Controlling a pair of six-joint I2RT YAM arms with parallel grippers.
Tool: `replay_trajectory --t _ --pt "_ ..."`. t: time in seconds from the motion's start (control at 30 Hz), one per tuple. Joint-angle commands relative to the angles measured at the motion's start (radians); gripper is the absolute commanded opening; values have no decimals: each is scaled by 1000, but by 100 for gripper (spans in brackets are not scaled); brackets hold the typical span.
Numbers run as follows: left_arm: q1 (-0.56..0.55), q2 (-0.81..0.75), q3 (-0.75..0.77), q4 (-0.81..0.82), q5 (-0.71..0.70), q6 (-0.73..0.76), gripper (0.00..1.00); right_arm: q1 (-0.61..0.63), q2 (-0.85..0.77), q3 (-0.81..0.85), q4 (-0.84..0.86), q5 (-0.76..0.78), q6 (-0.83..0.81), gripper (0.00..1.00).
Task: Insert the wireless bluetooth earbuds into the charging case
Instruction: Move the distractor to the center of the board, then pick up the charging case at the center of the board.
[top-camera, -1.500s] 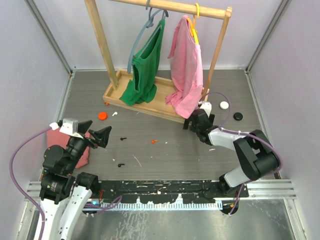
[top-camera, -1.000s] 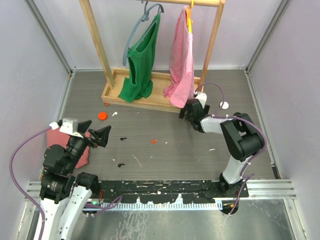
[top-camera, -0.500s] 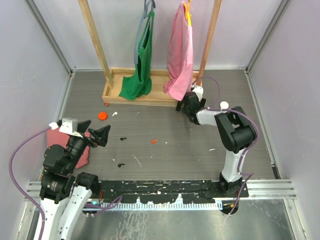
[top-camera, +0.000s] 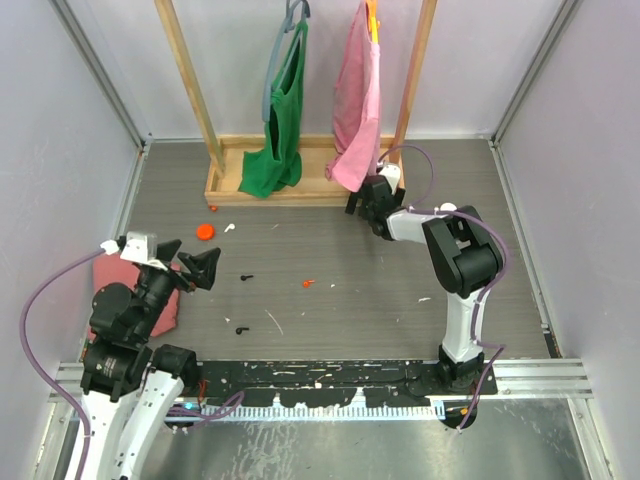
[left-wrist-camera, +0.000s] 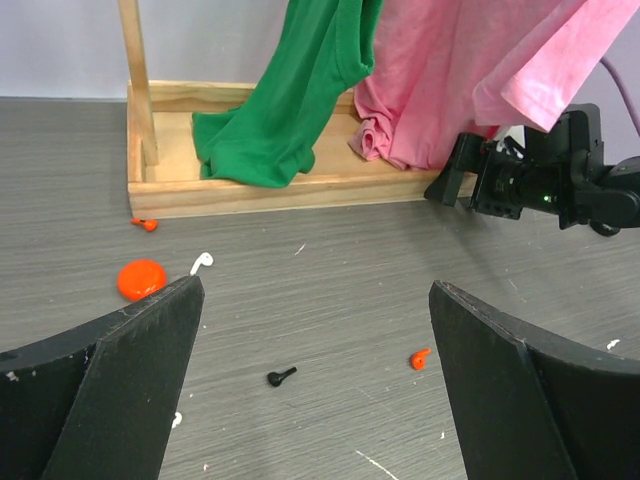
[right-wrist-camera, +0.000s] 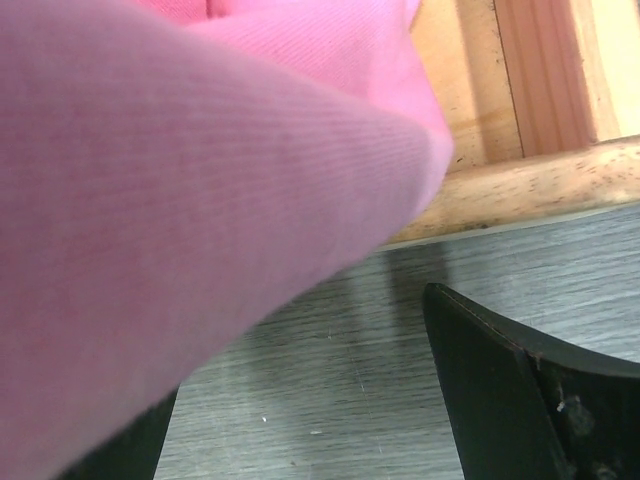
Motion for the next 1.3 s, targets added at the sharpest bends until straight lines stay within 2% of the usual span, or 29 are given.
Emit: replay_trajectory --t 0.0,0.23,0.47,0.8,1.03,1.27 --pt "-4 22 27 18 -30 9 98 -6 -46 15 94 -2 20 100" --pt "-2 103 53 1 -79 -31 98 -7 -207 -148 80 -33 9 100" --pt "-3 325 125 -16 -111 -180 98 -7 -402 -333 58 -87 -5 100" --pt "13 768 153 282 -89 -419 98 -6 -635 -547 140 -185 -24 100" --pt "82 1089 241 460 -130 -542 98 -5 -672 -618 247 -252 -7 100" --pt "136 1382 358 569 -102 -589 98 51 -688 -608 230 -182 -53 100"
